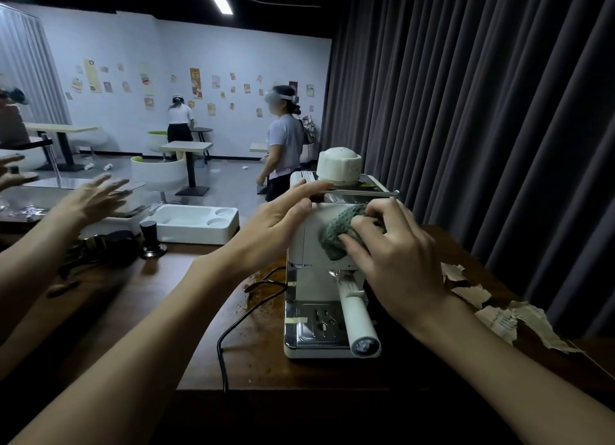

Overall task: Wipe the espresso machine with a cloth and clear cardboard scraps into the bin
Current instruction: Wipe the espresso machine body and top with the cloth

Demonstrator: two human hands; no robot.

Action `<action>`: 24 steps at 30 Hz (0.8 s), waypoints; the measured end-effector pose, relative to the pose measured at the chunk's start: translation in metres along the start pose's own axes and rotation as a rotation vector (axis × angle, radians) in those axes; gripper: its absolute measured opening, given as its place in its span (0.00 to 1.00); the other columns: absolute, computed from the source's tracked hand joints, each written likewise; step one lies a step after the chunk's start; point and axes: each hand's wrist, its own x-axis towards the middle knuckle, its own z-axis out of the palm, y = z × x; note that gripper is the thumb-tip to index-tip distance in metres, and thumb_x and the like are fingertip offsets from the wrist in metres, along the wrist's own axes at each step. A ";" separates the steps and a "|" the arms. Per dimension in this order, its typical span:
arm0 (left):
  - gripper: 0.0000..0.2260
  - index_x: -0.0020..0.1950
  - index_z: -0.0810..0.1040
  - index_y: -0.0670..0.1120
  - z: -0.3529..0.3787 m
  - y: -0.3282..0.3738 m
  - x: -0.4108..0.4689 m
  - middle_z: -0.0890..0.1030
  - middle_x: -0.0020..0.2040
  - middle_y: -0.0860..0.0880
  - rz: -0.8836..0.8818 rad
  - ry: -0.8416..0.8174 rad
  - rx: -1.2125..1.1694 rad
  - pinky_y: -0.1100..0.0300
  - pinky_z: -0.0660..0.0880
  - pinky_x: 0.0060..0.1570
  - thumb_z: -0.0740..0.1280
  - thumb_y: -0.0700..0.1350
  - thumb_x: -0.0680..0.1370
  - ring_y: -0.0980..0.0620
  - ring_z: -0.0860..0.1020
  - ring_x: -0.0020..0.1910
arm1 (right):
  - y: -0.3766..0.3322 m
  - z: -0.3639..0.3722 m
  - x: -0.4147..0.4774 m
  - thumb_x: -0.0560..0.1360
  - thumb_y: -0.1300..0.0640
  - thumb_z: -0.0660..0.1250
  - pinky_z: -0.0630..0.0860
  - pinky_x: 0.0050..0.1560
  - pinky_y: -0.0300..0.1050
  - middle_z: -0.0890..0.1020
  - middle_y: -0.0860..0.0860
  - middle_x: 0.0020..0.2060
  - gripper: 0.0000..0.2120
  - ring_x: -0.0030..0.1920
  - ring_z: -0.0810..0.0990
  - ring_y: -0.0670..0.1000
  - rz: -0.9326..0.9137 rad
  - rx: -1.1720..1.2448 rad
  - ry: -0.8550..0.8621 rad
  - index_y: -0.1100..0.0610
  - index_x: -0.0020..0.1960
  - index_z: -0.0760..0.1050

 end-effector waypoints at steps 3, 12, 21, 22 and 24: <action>0.17 0.72 0.67 0.61 -0.003 -0.001 -0.002 0.71 0.66 0.67 -0.010 -0.006 0.029 0.81 0.65 0.54 0.59 0.50 0.84 0.75 0.68 0.64 | -0.006 -0.001 0.000 0.71 0.51 0.74 0.77 0.37 0.46 0.77 0.57 0.48 0.12 0.45 0.77 0.56 0.002 -0.016 -0.018 0.59 0.45 0.78; 0.18 0.71 0.68 0.68 -0.011 -0.009 -0.004 0.69 0.68 0.68 -0.027 -0.001 0.020 0.81 0.64 0.56 0.59 0.50 0.84 0.74 0.64 0.68 | -0.010 -0.006 0.000 0.72 0.57 0.74 0.76 0.34 0.45 0.78 0.57 0.46 0.14 0.42 0.80 0.57 0.014 -0.077 -0.052 0.59 0.56 0.80; 0.21 0.68 0.72 0.68 -0.007 -0.014 -0.002 0.76 0.65 0.66 -0.032 0.040 -0.069 0.69 0.75 0.55 0.57 0.46 0.81 0.64 0.74 0.65 | -0.030 0.004 0.015 0.72 0.56 0.74 0.77 0.36 0.48 0.79 0.57 0.46 0.12 0.43 0.80 0.58 -0.063 -0.086 -0.072 0.60 0.53 0.81; 0.20 0.67 0.72 0.68 -0.006 -0.015 -0.001 0.76 0.65 0.66 -0.034 0.054 -0.068 0.70 0.75 0.55 0.57 0.47 0.80 0.65 0.74 0.65 | -0.025 0.002 0.013 0.72 0.56 0.74 0.76 0.36 0.48 0.79 0.57 0.46 0.12 0.42 0.80 0.57 -0.059 -0.082 -0.061 0.60 0.53 0.81; 0.20 0.67 0.71 0.69 -0.004 -0.016 -0.001 0.75 0.67 0.65 -0.032 0.077 -0.032 0.75 0.69 0.59 0.56 0.49 0.80 0.67 0.70 0.67 | -0.014 -0.002 0.006 0.71 0.57 0.75 0.76 0.34 0.44 0.78 0.56 0.45 0.11 0.41 0.80 0.56 -0.036 -0.079 -0.040 0.60 0.51 0.81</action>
